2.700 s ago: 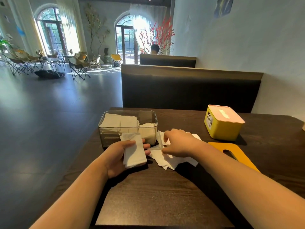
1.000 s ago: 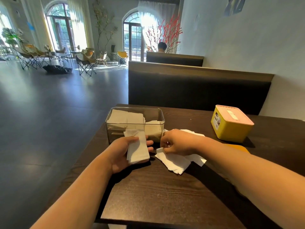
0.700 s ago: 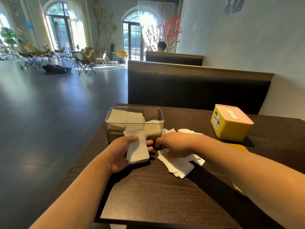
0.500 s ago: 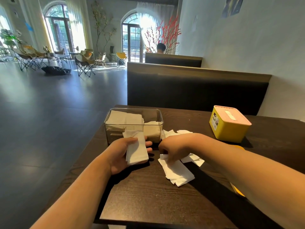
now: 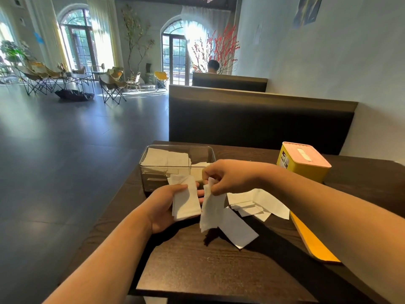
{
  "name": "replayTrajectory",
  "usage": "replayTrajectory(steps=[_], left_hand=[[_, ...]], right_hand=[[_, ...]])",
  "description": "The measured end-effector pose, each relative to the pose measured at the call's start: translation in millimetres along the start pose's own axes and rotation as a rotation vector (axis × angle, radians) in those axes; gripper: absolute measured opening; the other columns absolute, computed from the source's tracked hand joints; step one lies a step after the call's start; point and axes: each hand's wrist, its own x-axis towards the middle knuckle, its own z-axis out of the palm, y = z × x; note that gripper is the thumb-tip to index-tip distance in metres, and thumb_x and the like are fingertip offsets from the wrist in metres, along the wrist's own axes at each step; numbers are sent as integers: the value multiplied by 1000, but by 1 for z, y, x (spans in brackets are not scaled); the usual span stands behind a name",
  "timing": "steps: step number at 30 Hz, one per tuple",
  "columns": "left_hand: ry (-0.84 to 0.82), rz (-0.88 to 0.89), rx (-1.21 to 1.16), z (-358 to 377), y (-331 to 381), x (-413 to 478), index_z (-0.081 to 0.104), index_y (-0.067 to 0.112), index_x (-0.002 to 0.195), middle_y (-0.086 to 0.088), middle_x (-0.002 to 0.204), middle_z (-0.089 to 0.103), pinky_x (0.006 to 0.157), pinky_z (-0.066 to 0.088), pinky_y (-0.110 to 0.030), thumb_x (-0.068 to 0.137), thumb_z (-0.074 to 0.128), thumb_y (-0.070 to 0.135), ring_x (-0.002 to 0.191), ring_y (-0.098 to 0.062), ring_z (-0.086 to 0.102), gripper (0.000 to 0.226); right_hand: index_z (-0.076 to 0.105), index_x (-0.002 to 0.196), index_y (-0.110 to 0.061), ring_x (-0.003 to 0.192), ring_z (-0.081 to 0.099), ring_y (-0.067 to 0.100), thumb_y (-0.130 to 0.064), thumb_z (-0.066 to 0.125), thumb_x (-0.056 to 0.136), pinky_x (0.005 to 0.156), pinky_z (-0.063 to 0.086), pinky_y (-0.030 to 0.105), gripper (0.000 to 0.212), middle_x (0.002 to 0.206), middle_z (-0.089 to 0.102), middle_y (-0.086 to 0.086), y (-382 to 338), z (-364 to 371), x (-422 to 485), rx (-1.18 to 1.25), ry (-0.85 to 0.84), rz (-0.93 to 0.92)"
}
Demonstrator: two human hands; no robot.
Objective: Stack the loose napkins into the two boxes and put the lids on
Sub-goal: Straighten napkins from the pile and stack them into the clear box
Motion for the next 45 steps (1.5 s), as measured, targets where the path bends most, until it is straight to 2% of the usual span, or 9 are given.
replayTrajectory(steps=[4,7,13,20,25,30,37,41,45], left_hand=[[-7,13,27,-3,-3,4,61,12,140,-23,123,73,95,57,-52,105,55,31,106,-37,70,40],[-89,11,-17,-3,-3,5,63,11,140,-25,129,70,109,48,-58,102,58,42,114,-40,66,49],[-295,-109,-224,-11,-2,6,60,26,144,-24,142,62,94,54,-71,87,43,87,131,-51,58,85],[-209,-100,-190,-15,0,4,60,12,141,-23,125,70,81,59,-61,95,66,35,123,-44,67,51],[-181,-123,-176,-12,0,3,62,15,139,-22,127,72,84,58,-63,94,64,26,121,-43,68,47],[-161,-139,-144,-9,0,4,61,15,141,-21,131,71,88,59,-64,92,64,24,121,-42,69,50],[-116,-102,-143,-11,-1,4,60,15,141,-19,130,72,96,54,-65,101,56,25,119,-39,71,41],[-156,-73,-109,-10,-4,9,54,15,146,-18,131,71,99,53,-64,107,48,29,118,-36,71,41],[-156,-22,-37,-8,-7,11,56,14,145,-25,127,69,105,52,-58,102,55,35,114,-40,67,48]], right_hand=[[70,111,-16,104,71,19,-20,71,98,90,62,27,14,112,72,2,-14,-2,8,172,-24,-54],[69,108,-16,97,70,16,-22,72,97,79,61,20,12,108,71,-1,-21,4,19,122,36,-72],[63,115,-23,93,62,11,-23,74,96,78,54,16,22,112,64,-7,-19,22,36,8,211,-60],[63,124,-25,97,62,10,-22,67,100,77,53,16,25,110,60,-12,4,23,15,29,403,-17],[61,133,-28,111,58,15,-34,73,92,94,56,35,43,123,59,-6,30,30,-15,-353,-91,133],[53,137,-26,111,51,22,-31,68,99,88,38,35,42,124,60,2,32,39,-15,-557,-157,152],[63,104,-23,96,61,22,-33,65,95,85,55,43,14,103,63,1,32,31,-20,-244,-63,141],[68,108,-21,102,69,13,-22,67,96,89,59,30,12,109,69,-4,14,9,-27,156,-33,82],[70,106,-16,96,69,14,-25,70,98,88,60,27,12,104,71,-4,-9,4,-13,110,-28,-4]])
